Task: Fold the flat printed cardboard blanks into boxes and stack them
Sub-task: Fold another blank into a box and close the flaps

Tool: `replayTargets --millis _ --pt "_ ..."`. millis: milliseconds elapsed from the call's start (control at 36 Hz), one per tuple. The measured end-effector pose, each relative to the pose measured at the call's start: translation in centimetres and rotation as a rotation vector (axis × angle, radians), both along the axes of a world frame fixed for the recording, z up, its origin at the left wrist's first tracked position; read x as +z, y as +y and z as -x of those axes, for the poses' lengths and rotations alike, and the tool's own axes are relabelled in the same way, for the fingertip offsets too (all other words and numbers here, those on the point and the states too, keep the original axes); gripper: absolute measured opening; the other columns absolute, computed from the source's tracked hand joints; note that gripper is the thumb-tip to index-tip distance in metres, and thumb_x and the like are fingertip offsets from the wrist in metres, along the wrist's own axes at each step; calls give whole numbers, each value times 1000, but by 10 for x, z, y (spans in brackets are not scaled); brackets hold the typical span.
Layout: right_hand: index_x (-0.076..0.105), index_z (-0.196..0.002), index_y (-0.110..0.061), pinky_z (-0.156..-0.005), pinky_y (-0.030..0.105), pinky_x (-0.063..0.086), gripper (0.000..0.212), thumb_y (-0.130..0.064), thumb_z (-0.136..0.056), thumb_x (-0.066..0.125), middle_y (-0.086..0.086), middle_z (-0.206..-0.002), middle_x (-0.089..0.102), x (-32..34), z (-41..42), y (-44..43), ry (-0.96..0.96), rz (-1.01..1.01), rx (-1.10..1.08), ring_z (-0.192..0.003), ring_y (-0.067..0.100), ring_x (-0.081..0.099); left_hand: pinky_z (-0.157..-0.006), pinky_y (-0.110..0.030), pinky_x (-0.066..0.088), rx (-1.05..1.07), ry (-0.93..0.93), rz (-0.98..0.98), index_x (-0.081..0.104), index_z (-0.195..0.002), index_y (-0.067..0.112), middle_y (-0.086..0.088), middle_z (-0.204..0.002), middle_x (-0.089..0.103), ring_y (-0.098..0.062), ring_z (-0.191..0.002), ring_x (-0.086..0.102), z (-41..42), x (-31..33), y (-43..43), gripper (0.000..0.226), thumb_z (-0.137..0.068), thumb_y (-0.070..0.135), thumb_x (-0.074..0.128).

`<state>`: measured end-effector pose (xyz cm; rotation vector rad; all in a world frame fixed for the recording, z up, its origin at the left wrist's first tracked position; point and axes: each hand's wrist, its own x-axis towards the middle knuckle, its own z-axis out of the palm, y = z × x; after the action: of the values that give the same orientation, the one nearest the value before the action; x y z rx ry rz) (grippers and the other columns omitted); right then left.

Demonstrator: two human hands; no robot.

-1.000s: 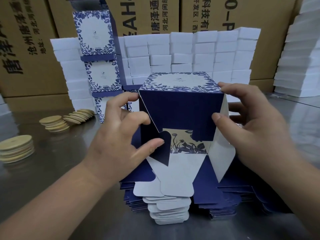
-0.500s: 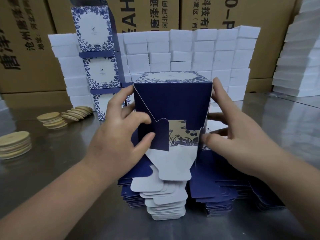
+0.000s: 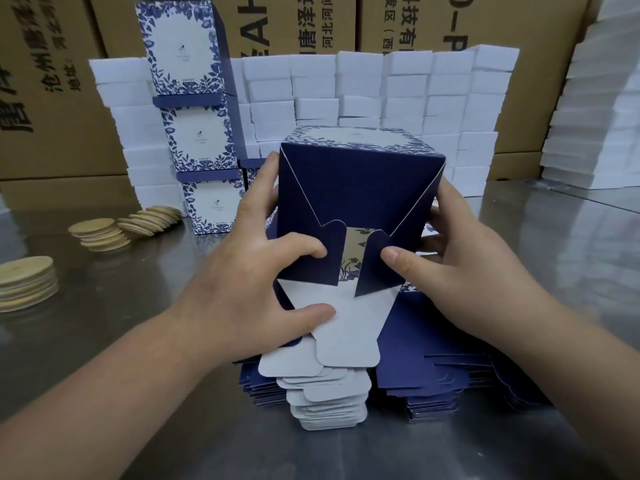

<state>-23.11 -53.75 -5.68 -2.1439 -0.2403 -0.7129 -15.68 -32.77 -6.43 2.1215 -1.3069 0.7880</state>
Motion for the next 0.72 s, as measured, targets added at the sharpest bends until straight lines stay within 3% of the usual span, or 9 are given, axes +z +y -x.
replayTargets --millis 56,139,250,417,500,583,639,722 --pt "23 -129 -62 -68 11 48 75 -47 -65 58 -48 -102 51 -1 -1 -2 -28 -13 -53 -84 -10 62 -107 -14 24 -49 10 -11 63 -97 31 -6 -156 -1 -3 -140 13 0 1 2 31 -69 43 61" --pt "24 -137 -52 -61 -2 39 79 -47 -65 58 -58 -89 45 -2 -2 -5 -66 -22 -135 -84 -19 55 -109 -11 19 -102 2 -65 69 -103 20 -11 -155 -1 -4 -143 8 -1 3 5 36 -72 30 54" --pt "26 -137 -49 -60 -4 37 78 -46 -66 58 -59 -88 42 -2 -1 -5 -89 -31 -172 -83 -22 53 -106 -7 21 -111 -26 -77 66 -107 24 -7 -155 -3 1 -142 8 2 4 2 40 -69 35 58" --pt "21 -138 -54 -61 10 42 80 -47 -66 56 -40 -101 51 0 2 3 -70 -21 -157 -80 -15 57 -104 -16 32 -50 41 86 65 -86 28 -4 -154 5 -11 -140 23 5 5 0 26 -70 48 59" --pt "20 -143 -48 -66 13 47 83 -46 -68 55 -33 -112 53 1 4 5 -37 -21 -130 -81 -9 59 -101 -16 33 6 36 139 66 -79 19 -7 -152 14 -19 -135 33 7 5 -1 31 -72 49 58" --pt "35 -132 -53 -68 22 48 61 -46 -75 56 -30 -113 57 4 6 7 -33 1 -84 -81 -2 60 -101 -17 33 56 41 184 66 -76 15 -7 -147 23 -23 -128 41 10 6 -3 33 -74 47 56" --pt "44 -108 -58 -72 27 51 40 -40 -74 52 -34 -108 56 6 8 9 -31 16 -42 -87 -2 59 -98 -8 30 73 48 243 63 -75 19 2 -140 26 -14 -122 43 12 7 -5 29 -74 47 55" --pt "49 -103 -57 -90 35 49 36 -46 -68 49 -28 -109 57 4 8 11 5 -42 18 -104 -6 53 -88 4 24 120 36 324 54 -79 26 20 -126 28 10 -104 40 14 7 -6 24 -70 48 57"
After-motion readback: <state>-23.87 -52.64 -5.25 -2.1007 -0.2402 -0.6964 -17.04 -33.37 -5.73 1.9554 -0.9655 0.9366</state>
